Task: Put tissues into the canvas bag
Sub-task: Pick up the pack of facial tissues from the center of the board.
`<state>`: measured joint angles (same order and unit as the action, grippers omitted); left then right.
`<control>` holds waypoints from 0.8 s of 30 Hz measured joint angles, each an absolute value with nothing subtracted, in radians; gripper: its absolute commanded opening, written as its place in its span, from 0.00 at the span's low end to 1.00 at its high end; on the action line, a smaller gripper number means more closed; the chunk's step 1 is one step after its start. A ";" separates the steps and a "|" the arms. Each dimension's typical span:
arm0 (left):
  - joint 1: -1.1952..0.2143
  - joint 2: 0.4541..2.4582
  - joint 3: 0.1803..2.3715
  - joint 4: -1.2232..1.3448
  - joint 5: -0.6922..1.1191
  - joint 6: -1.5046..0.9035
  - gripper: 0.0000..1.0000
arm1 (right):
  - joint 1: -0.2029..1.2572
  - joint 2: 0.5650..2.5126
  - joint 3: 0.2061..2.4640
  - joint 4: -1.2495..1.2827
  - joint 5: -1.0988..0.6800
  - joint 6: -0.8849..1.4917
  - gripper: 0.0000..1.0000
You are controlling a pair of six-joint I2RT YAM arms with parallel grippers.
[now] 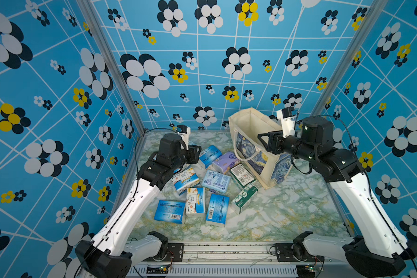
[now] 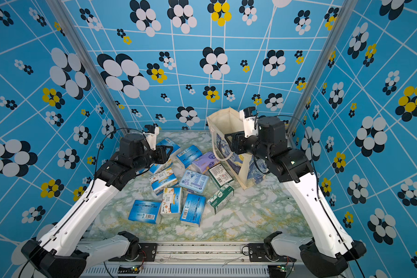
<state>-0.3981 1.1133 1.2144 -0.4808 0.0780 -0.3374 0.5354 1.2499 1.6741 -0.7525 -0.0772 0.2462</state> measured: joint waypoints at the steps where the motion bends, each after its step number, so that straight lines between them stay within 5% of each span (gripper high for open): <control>1: -0.389 1.074 1.177 -0.483 0.070 -0.344 0.51 | 0.578 1.254 1.661 -0.774 -0.054 0.263 0.59; 8: -0.337 0.931 1.018 -0.477 0.064 -0.364 0.53 | 0.823 1.321 1.588 -0.891 0.092 0.411 0.59; 19: -0.332 0.909 0.872 -0.416 0.082 -0.404 0.58 | 0.914 1.318 1.376 -1.024 0.205 0.713 0.63; 24: -0.327 0.965 0.873 -0.387 0.090 -0.403 0.62 | 0.914 1.286 1.266 -1.041 0.222 0.834 0.73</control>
